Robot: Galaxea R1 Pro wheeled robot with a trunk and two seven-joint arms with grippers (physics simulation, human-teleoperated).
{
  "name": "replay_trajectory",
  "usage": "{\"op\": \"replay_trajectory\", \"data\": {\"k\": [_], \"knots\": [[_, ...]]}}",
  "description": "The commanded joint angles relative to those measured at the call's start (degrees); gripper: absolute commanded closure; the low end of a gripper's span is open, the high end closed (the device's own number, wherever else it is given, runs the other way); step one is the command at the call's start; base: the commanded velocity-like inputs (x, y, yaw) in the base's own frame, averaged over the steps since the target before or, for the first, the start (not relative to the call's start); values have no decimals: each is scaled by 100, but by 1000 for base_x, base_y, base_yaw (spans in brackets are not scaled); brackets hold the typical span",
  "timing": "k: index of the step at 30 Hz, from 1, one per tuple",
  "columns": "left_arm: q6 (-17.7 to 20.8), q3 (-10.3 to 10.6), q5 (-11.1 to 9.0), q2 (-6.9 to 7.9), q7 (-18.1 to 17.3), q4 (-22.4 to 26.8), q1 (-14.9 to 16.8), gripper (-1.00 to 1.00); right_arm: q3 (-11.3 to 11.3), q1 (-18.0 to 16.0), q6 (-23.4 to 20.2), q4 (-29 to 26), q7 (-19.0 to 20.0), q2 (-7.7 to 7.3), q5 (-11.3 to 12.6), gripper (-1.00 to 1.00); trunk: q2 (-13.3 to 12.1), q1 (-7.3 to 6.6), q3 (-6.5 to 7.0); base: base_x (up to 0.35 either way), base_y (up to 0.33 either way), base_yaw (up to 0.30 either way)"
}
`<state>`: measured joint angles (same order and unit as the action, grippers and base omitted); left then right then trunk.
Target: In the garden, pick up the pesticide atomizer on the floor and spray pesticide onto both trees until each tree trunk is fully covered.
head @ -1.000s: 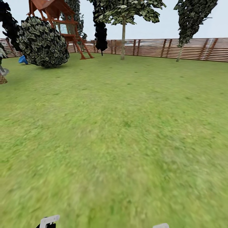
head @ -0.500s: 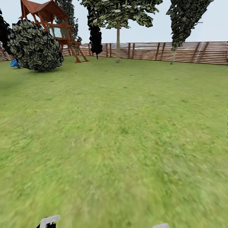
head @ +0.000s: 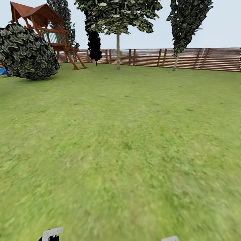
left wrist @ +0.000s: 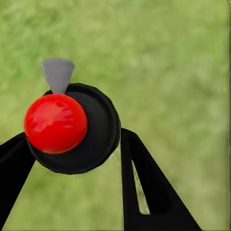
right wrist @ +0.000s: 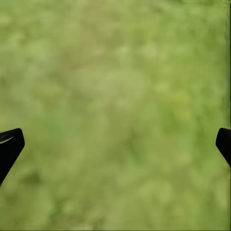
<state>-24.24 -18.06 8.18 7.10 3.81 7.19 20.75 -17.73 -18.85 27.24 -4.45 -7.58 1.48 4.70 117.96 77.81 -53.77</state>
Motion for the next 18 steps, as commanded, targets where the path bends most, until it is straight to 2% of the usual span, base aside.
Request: {"op": "replay_trajectory", "data": {"k": [1,18], "knots": [[-20,-22,61,1,32,-7,5,100,-53,-4,18,11,-21,1,46,-100,2,3,5,340,0,-67],[-28,-22,61,-7,32,-7,2,100,-55,-4,18,13,-24,1,48,-100,2,3,157,340,0,-50]]}}
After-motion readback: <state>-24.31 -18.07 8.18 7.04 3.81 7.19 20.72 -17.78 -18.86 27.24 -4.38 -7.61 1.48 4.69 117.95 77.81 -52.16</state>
